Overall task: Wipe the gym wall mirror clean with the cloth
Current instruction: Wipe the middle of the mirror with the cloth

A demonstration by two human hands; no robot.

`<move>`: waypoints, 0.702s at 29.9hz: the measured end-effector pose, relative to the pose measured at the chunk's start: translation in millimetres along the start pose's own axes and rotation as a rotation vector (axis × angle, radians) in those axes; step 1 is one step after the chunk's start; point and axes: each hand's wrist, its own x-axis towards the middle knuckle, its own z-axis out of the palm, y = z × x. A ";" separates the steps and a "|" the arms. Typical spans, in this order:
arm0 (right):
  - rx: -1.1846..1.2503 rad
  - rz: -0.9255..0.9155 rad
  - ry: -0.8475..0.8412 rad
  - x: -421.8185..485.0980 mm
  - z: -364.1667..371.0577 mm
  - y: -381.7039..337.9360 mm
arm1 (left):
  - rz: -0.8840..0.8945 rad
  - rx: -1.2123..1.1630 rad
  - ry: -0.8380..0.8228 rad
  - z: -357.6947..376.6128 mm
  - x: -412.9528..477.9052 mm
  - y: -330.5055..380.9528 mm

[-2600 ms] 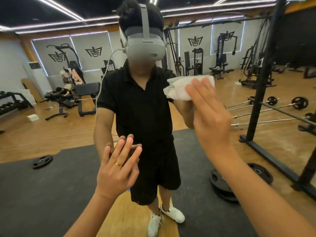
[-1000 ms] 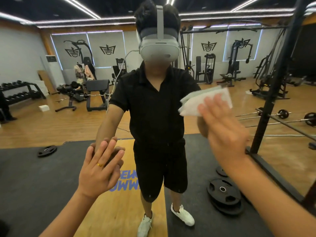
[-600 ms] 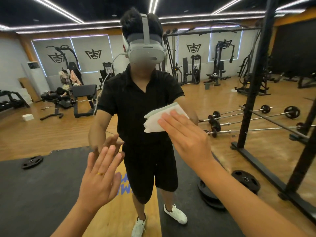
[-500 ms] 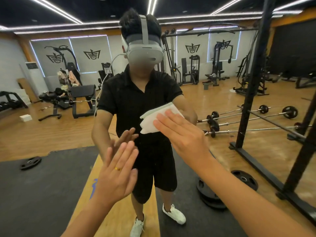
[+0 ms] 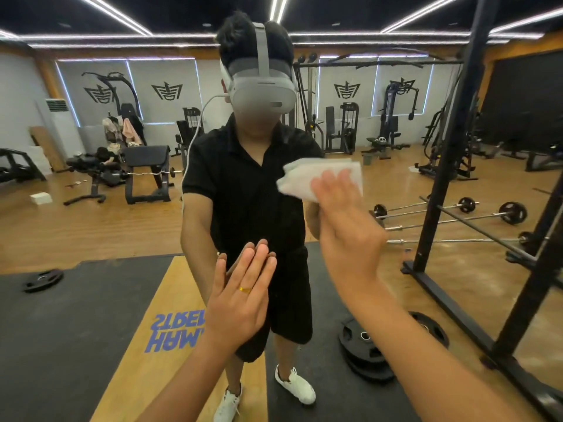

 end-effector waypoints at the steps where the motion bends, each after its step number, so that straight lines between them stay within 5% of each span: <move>1: 0.006 -0.067 -0.041 -14.2 2.5 -5.3 | -0.001 -0.008 0.004 -0.2 0.1 0.0; 6: 0.031 -0.315 -0.099 0.8 -7.6 19.5 | -0.005 0.011 0.012 1.5 1.2 0.1; 14: 0.080 -0.173 0.075 95.1 20.9 4.7 | -0.014 0.028 0.046 4.2 0.7 2.2; 21: 0.100 -0.322 -0.164 -25.9 -6.5 20.8 | -0.017 0.011 0.060 3.2 1.8 3.7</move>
